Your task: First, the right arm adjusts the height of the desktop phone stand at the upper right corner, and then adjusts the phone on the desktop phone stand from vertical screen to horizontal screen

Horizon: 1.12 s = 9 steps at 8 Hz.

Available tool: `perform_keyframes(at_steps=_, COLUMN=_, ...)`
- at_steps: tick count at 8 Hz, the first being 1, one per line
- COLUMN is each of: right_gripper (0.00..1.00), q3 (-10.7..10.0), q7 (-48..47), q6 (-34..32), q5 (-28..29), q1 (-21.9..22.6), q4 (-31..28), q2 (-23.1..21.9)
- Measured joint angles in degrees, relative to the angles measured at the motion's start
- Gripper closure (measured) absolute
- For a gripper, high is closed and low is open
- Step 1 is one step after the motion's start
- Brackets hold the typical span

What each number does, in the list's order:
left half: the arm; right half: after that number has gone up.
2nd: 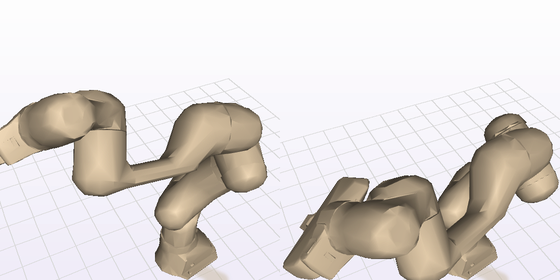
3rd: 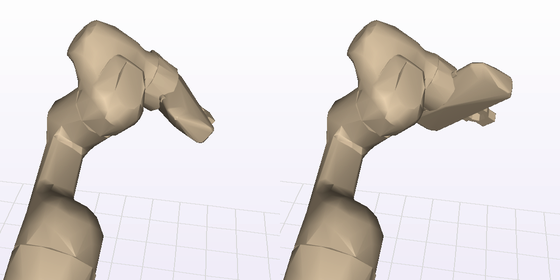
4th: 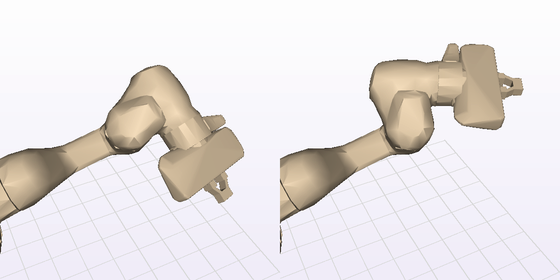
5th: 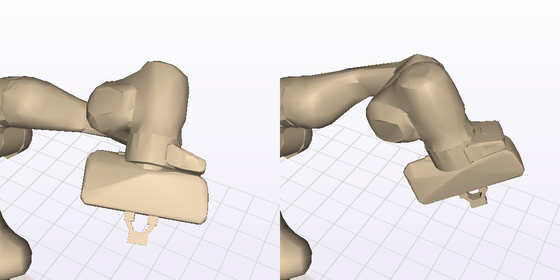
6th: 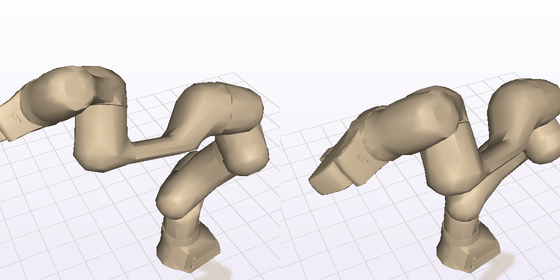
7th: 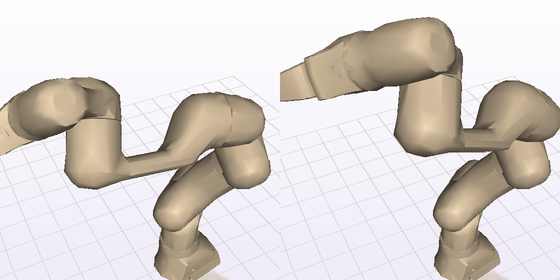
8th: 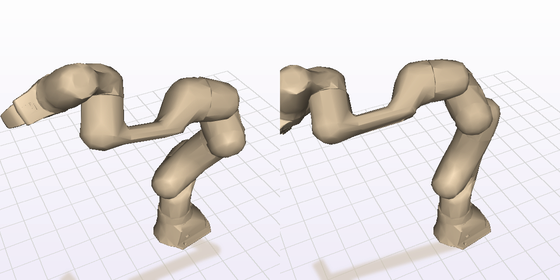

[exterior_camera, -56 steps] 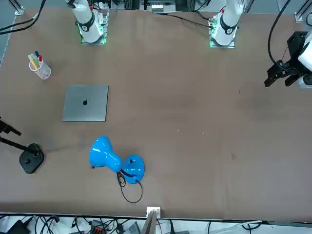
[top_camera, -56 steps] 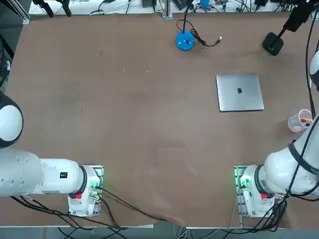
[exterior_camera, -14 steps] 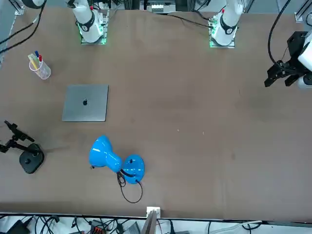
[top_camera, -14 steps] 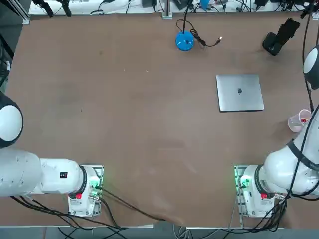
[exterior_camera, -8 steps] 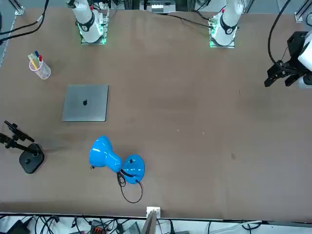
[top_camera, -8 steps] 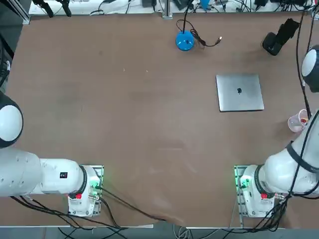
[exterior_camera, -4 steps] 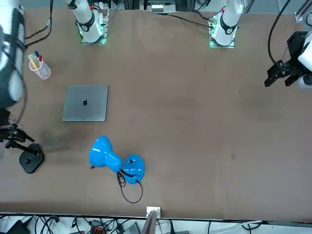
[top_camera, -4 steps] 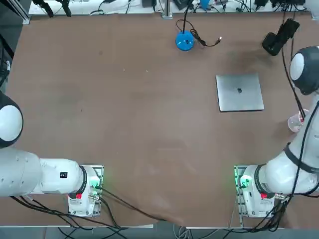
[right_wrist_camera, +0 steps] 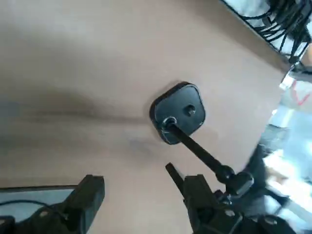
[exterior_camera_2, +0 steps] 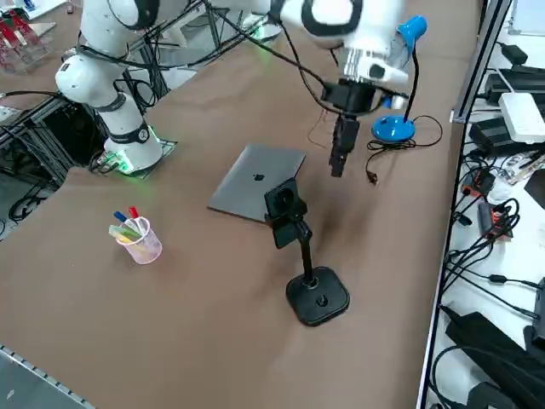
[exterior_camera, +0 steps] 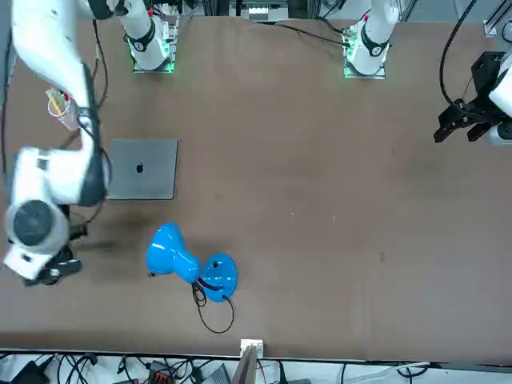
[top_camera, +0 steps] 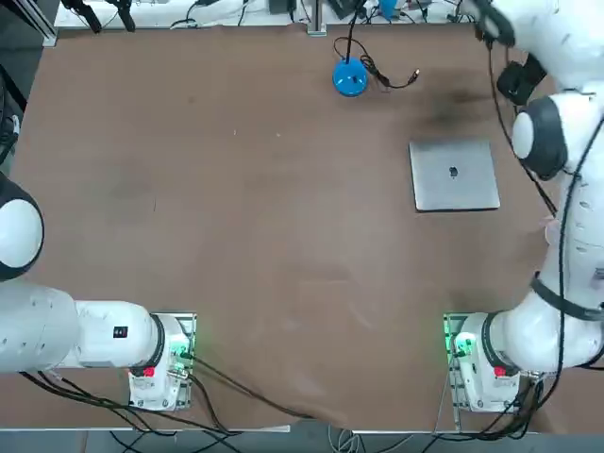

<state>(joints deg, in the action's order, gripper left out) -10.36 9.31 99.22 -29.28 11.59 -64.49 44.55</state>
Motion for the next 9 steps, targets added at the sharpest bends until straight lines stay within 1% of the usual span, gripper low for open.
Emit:
perform_keyframes(at_steps=2, right_gripper=0.01, q3=0.0, q7=1.3, q6=0.0, q5=-6.7, q1=1.2, q4=-0.6, q2=4.2)
perform_keyframes(at_steps=4, right_gripper=0.01, q3=-0.5, q7=3.6, q6=-0.3, q5=-11.1, q1=1.1, q4=-1.1, q2=7.2)
perform_keyframes(at_steps=6, right_gripper=0.01, q3=-0.8, q7=6.3, q6=-0.6, q5=-17.2, q1=0.8, q4=-1.3, q2=9.7)
perform_keyframes(at_steps=7, right_gripper=0.01, q3=-0.9, q7=9.2, q6=-0.6, q5=-18.9, q1=0.6, q4=-1.3, q2=10.4)
perform_keyframes(at_steps=9, right_gripper=0.01, q3=-1.0, q7=15.0, q6=-0.6, q5=-19.4, q1=0.2, q4=-1.3, q2=10.6)
